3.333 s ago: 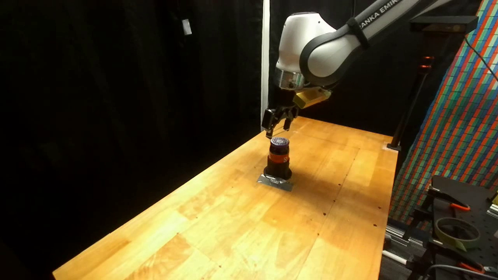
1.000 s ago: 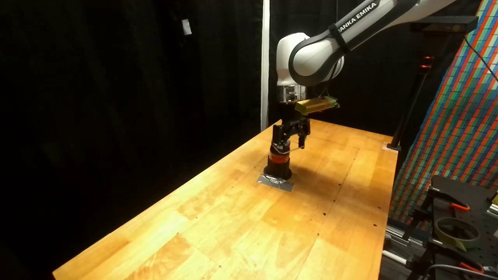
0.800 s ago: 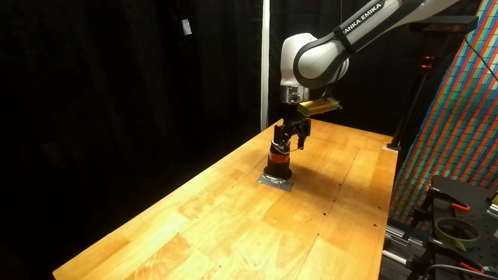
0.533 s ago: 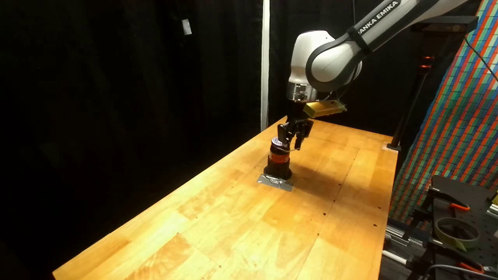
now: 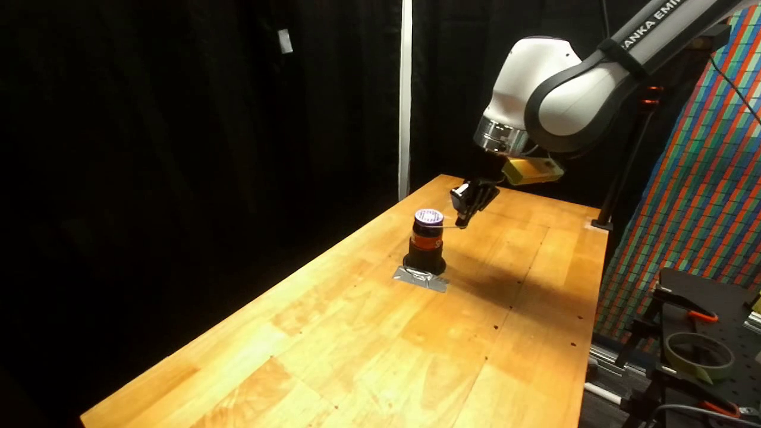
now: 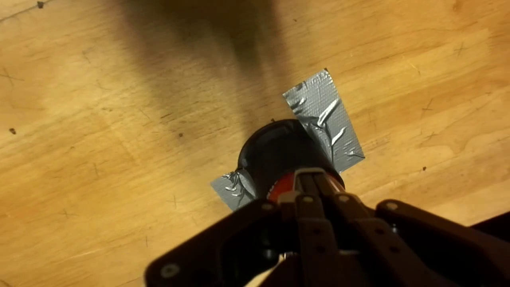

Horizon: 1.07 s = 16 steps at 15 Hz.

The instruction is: Put the rubber band on the brown cup

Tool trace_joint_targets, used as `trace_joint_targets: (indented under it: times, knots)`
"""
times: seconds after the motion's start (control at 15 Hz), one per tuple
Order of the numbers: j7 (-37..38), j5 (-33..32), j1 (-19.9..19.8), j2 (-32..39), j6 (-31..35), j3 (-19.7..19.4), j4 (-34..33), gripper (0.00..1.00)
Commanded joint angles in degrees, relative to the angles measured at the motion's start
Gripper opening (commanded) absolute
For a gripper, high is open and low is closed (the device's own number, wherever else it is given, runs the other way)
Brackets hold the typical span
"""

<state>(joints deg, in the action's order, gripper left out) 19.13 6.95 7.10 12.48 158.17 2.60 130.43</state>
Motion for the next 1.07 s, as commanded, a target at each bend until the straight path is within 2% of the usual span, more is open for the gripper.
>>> trace_joint_targets:
  times: [0.0,0.4,0.67,1.0]
  knots:
    - [-1.5,4.6,-0.2,-4.3,13.5,2.4,8.7,0.07]
    - [-2.4,9.7,-2.7,-1.9,31.3,9.5,13.4,0.08]
    - [-0.9,7.6,-2.6,0.7,42.2,9.2,14.8,0.07]
    - [-0.8,7.2,-1.8,3.5,48.1,7.5,14.9,0.08]
